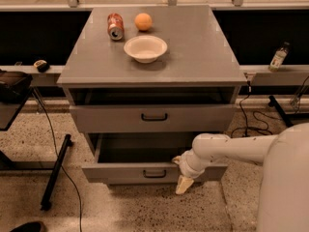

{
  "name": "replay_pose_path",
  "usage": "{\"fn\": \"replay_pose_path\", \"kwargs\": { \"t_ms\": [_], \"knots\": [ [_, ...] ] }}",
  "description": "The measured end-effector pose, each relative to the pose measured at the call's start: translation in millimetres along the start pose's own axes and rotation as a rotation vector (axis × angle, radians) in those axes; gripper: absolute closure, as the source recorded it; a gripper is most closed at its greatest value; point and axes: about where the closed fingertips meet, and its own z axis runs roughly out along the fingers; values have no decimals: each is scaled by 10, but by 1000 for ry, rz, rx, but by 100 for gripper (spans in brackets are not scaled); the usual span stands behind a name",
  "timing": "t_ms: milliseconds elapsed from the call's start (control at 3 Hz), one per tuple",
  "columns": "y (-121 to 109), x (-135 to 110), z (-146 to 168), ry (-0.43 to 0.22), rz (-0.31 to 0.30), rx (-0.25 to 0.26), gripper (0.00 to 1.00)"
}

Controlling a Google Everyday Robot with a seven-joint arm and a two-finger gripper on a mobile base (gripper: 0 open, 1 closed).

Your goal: Open middle drawer

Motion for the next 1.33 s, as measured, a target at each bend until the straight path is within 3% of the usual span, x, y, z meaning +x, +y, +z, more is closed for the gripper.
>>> {"fn": "replay_pose_path", "kwargs": {
  "t_ms": [333, 1333],
  "knots": [
    [92, -10, -17, -4, 12, -14, 34],
    [774, -194, -146, -58, -1, -94, 34]
  ]
}}
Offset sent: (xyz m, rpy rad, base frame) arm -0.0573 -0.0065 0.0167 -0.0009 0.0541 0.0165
